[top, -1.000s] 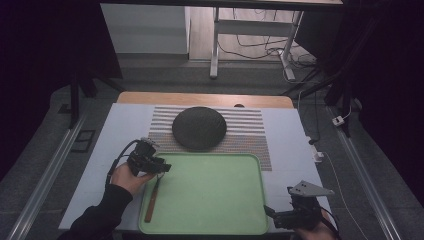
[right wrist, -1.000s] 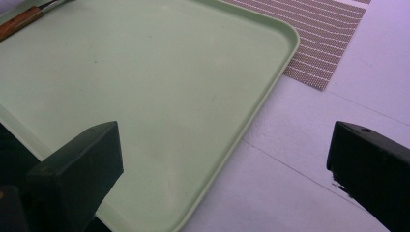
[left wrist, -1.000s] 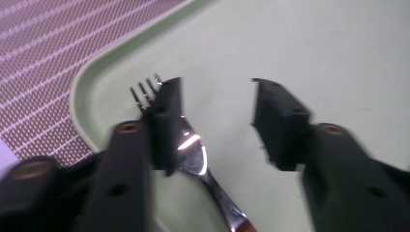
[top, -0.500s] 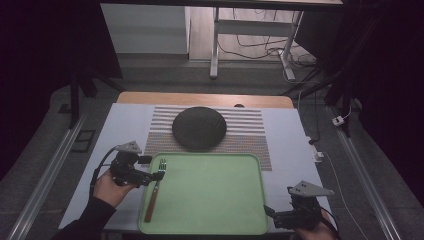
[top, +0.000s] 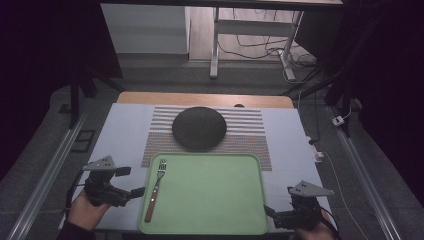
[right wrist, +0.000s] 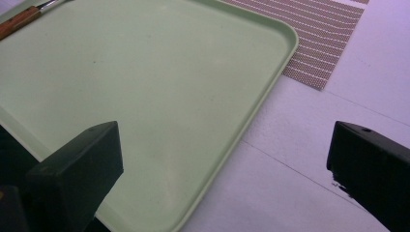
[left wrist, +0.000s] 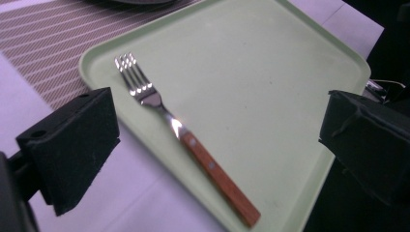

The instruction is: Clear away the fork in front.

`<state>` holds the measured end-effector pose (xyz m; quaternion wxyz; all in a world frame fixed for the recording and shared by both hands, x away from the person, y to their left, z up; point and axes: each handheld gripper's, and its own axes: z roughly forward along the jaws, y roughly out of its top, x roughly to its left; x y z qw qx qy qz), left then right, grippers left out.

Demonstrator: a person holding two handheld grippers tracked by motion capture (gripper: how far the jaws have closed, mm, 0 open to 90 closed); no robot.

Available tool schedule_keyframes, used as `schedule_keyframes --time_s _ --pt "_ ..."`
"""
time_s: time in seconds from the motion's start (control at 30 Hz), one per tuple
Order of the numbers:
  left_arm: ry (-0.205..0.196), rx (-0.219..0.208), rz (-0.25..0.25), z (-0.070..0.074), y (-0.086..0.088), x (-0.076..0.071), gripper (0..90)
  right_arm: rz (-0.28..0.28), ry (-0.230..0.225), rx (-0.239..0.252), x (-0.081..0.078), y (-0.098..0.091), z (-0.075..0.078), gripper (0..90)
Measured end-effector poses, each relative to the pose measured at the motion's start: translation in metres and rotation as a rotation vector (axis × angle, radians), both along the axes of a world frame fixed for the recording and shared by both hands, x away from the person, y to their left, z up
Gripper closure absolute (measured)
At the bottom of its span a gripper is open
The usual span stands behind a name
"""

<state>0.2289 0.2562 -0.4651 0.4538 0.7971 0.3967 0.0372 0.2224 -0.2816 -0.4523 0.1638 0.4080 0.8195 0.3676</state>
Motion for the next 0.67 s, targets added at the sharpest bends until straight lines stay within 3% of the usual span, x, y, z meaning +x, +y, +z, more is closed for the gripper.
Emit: schedule_keyframes --time_s 0.3,0.43,0.53,0.67 --pt "0.027 0.016 0.057 -0.010 0.024 -0.029 0.0 -0.001 0.000 -0.003 0.000 0.001 0.000 0.0" --pt "0.036 0.066 0.082 -0.012 0.027 -0.039 0.0 0.000 -0.004 -0.007 0.000 0.001 0.000 0.0" --pt "0.049 0.097 0.109 -0.012 0.028 -0.043 0.0 -0.001 -0.002 -0.006 0.000 0.001 0.000 0.0" --pt "0.066 0.090 0.129 -0.013 0.029 -0.042 0.0 0.000 -0.001 -0.008 0.000 0.001 0.000 0.0"
